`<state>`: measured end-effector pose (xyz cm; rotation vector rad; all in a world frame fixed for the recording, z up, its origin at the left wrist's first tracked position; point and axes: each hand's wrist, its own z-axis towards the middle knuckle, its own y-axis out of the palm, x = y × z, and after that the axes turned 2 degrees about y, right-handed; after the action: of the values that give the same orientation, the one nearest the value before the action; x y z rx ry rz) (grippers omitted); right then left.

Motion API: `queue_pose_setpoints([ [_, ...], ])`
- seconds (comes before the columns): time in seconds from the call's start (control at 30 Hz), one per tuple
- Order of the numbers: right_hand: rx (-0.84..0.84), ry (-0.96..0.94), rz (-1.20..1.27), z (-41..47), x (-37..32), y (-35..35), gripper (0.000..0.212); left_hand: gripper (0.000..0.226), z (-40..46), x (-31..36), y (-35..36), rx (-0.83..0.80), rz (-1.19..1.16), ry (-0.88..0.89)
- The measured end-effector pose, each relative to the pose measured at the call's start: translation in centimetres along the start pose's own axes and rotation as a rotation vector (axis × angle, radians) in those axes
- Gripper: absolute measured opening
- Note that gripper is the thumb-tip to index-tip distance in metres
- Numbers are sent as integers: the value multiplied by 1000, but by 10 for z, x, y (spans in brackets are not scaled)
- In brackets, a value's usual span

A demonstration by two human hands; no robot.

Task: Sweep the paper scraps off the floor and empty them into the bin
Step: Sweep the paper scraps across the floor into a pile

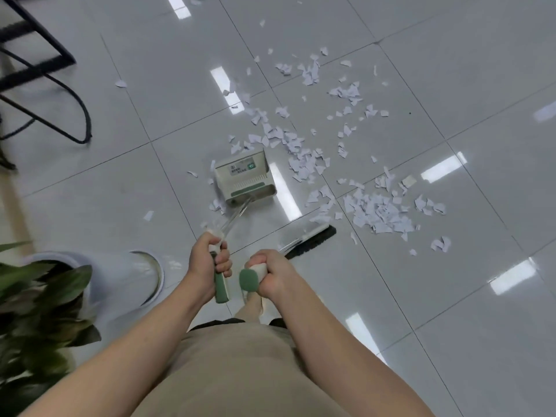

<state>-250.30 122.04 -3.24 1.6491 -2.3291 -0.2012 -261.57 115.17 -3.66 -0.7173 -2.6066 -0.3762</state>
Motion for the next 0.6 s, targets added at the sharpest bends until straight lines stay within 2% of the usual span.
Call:
queue_pose_setpoints([
  [0.17, -220, 88, 205, 17, -45, -8, 37, 13, 14, 18, -12, -8, 155, 47],
  [0.27, -316, 108, 174, 3, -77, -34, 46, 15, 22, 30, -2, -21, 172, 40],
  [0.4, -188, -26, 13, -18, -91, -26, 37, 19, 30, 41, 23, -47, 182, 29],
  [0.6, -75, -182, 67, -63, -104, -49, 34, 19, 34, 35, 67, -72, 196, -18],
])
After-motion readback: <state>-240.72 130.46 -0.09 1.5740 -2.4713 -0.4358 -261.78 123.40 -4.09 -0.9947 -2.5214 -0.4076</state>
